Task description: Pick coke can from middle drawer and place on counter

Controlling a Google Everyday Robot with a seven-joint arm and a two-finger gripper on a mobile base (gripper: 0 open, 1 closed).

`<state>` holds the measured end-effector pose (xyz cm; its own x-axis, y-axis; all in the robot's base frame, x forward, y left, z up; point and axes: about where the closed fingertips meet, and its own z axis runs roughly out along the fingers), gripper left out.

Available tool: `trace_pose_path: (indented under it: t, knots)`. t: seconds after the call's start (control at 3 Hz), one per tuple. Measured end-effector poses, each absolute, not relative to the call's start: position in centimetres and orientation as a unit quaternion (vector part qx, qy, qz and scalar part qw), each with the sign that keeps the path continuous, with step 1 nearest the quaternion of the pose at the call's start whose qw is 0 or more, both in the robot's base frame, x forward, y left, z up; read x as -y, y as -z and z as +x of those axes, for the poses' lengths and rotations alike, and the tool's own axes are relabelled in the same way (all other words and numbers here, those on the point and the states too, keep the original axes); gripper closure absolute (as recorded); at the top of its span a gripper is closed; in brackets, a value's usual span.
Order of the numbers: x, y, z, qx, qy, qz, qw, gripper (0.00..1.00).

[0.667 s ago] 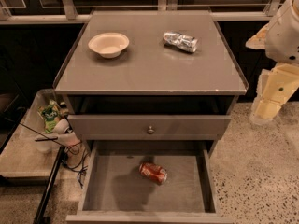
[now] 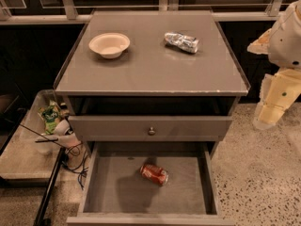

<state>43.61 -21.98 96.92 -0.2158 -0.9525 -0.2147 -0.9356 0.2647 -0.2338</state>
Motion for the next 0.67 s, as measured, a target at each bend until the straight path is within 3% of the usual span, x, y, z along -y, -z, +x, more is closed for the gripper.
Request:
trace_pose_path:
  t: [0.67]
  knots:
    - [22.9,-90.2,42.4,-0.782,-0.028,-0.602,0.16,0.0]
